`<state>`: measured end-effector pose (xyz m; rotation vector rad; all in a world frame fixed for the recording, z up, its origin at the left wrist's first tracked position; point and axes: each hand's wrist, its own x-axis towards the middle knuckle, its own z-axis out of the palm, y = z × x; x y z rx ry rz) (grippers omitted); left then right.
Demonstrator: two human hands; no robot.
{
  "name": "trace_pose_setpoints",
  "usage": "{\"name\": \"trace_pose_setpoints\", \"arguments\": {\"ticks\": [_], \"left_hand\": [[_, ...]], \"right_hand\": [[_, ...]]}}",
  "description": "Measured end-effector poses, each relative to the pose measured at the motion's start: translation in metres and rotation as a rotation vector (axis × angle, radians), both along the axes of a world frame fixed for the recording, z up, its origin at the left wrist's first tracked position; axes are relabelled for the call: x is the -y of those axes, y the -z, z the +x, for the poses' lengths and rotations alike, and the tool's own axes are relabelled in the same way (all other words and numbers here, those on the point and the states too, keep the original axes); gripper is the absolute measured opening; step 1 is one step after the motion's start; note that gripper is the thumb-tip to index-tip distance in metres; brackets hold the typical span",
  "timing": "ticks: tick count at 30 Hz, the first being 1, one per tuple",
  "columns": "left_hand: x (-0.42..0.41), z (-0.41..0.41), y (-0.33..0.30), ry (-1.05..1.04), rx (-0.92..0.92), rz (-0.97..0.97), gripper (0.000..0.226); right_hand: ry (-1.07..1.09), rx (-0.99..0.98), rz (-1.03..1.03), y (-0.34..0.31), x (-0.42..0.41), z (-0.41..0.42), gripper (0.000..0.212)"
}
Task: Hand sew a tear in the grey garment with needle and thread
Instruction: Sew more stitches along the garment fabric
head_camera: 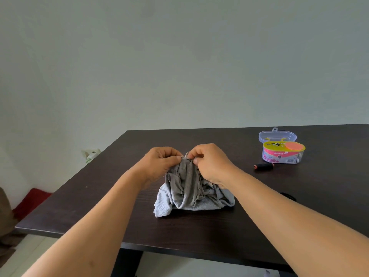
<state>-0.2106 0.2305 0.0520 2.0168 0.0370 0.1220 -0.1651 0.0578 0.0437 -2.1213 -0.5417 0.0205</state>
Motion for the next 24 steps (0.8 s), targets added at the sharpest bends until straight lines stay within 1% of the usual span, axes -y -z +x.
{"name": "trace_pose_setpoints", "arguments": {"ticks": [5,8,11,13,16,20,22,24], "left_hand": [[0.002,-0.003,0.000,0.011,-0.041,-0.081,0.011],[0.007,-0.005,0.001,-0.016,-0.053,-0.173,0.011],[0.014,-0.008,0.003,-0.025,-0.067,-0.278,0.011],[0.017,-0.009,0.004,-0.016,-0.083,-0.325,0.010],[0.019,-0.010,0.002,-0.003,-0.086,-0.353,0.009],[0.017,-0.010,0.001,-0.025,-0.073,-0.355,0.008],[0.017,-0.009,0.000,-0.034,-0.058,-0.345,0.007],[0.019,-0.009,-0.001,-0.051,-0.041,-0.314,0.007]], "right_hand": [[-0.008,-0.046,0.078,0.003,0.001,-0.001,0.030],[-0.012,-0.093,0.168,0.006,-0.002,-0.002,0.032],[0.026,-0.143,0.259,0.011,-0.007,-0.002,0.028],[0.034,-0.142,0.322,0.012,-0.008,-0.002,0.024],[-0.005,-0.142,0.384,0.007,-0.005,-0.003,0.026],[-0.055,-0.170,0.350,0.002,0.000,-0.004,0.032],[-0.031,-0.130,0.308,0.000,0.000,-0.004,0.032],[-0.007,-0.049,0.248,-0.001,0.002,-0.004,0.027]]}}
